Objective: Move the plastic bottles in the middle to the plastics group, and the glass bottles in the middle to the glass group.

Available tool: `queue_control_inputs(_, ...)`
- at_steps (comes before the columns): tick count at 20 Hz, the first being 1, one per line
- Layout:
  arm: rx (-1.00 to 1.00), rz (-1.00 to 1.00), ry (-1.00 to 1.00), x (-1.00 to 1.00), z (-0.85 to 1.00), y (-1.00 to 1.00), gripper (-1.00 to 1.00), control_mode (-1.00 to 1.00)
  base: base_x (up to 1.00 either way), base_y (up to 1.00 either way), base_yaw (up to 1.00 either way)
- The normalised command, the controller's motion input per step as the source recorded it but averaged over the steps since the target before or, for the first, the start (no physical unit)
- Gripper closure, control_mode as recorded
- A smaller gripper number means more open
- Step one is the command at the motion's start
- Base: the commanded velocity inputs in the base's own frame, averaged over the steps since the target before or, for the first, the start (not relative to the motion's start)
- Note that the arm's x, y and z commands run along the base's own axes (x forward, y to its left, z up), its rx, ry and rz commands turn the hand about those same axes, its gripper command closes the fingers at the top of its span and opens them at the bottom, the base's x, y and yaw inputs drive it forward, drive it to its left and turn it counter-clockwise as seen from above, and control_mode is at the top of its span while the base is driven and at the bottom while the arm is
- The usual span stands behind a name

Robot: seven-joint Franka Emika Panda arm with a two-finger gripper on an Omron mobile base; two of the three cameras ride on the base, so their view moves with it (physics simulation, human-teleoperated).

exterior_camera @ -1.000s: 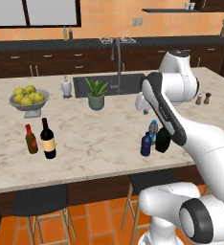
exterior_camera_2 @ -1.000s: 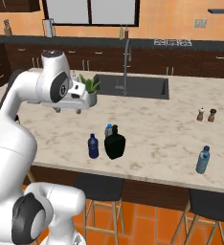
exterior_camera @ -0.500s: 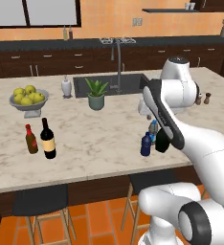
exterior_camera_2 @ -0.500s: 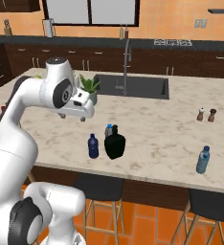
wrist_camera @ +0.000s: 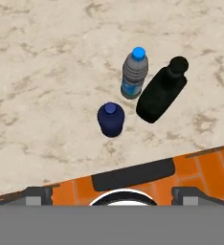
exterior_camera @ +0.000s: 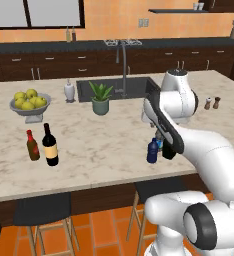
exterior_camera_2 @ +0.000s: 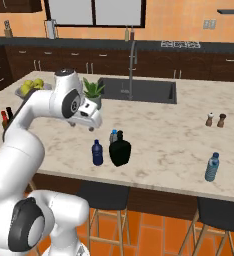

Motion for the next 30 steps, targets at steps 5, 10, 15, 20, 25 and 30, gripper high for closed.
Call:
queue_control_inputs(5, 0.00, -0.02, 0.00, 0.62, -0.61, 0.00, -1.00, -1.00, 0.00, 0.00, 0.00)
queue_control_inputs(10, 0.00, 0.00, 0.01, 0.16, -0.23, -0.07, -1.00, -1.00, 0.00, 0.00, 0.00)
queue_control_inputs(15, 0.00, 0.00, 0.00, 0.03, -0.24, -0.17, -1.00, -1.00, 0.00, 0.00, 0.00)
queue_control_inputs(20, 0.00, -0.05, 0.02, 0.03, -0.35, -0.01, -1.00, -1.00, 0.00, 0.00, 0.00)
queue_control_inputs(25, 0.00, -0.02, 0.02, 0.26, -0.38, 0.00, -1.00, -1.00, 0.00, 0.00, 0.00)
queue_control_inputs(30, 0.00, -0.02, 0.01, 0.35, -0.04, 0.00, -1.00, -1.00, 0.00, 0.00, 0.00)
